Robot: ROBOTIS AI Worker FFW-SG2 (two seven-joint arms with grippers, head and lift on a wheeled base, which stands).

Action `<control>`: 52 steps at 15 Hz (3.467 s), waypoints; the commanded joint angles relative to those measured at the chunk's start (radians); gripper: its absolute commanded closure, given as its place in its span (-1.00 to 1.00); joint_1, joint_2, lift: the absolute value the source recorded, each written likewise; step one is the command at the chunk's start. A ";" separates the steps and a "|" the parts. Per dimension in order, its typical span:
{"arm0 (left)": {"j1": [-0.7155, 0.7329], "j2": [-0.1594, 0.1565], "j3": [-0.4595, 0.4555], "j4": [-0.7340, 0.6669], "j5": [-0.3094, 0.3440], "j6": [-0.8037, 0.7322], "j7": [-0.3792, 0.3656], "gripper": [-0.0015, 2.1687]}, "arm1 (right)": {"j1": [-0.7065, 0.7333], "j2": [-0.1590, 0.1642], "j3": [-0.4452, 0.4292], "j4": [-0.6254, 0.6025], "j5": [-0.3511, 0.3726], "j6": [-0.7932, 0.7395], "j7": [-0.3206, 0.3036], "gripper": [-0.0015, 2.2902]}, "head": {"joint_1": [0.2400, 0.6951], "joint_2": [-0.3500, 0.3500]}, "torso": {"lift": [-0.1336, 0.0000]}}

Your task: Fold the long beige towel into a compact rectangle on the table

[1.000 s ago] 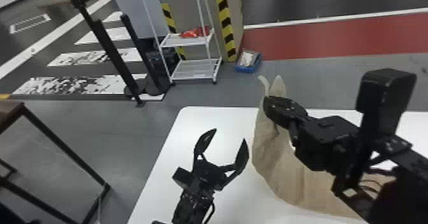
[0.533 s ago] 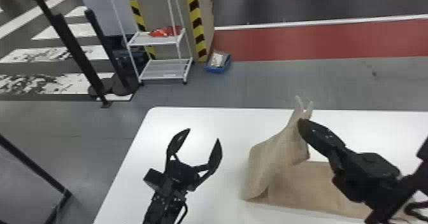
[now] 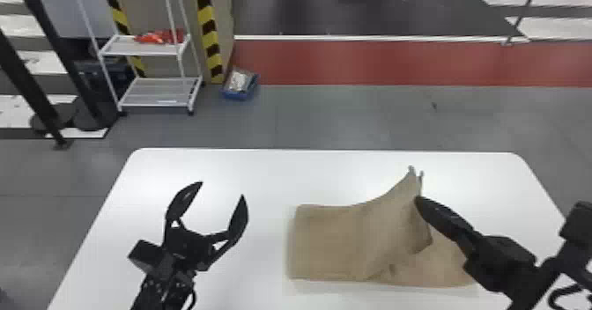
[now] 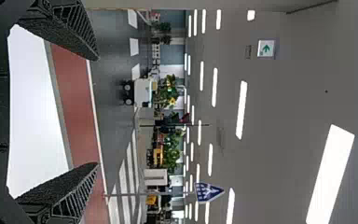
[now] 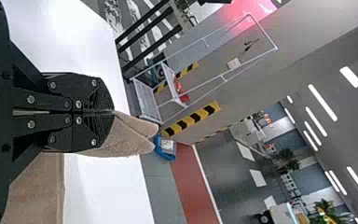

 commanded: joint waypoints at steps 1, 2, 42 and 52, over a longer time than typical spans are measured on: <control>0.000 -0.003 -0.020 -0.001 0.000 0.011 0.000 -0.93 | -0.023 0.001 -0.049 0.052 0.002 0.036 0.024 0.02 | 1.00 -0.08 | 1.00; 0.000 -0.012 -0.029 -0.003 0.000 0.011 0.003 -0.93 | -0.023 0.001 -0.061 0.069 0.002 0.036 0.032 0.03 | 1.00 -0.12 | 1.00; 0.080 -0.003 -0.001 -0.211 0.023 0.260 -0.058 -0.93 | -0.192 -0.083 -0.139 0.451 0.396 -0.176 -0.062 -0.95 | 1.00 -0.74 | 1.00; 0.085 -0.035 -0.118 -0.415 0.003 0.968 -0.030 -0.93 | -0.103 -0.064 -0.222 0.482 0.361 -0.461 -0.108 -0.87 | 1.00 -1.00 | 1.00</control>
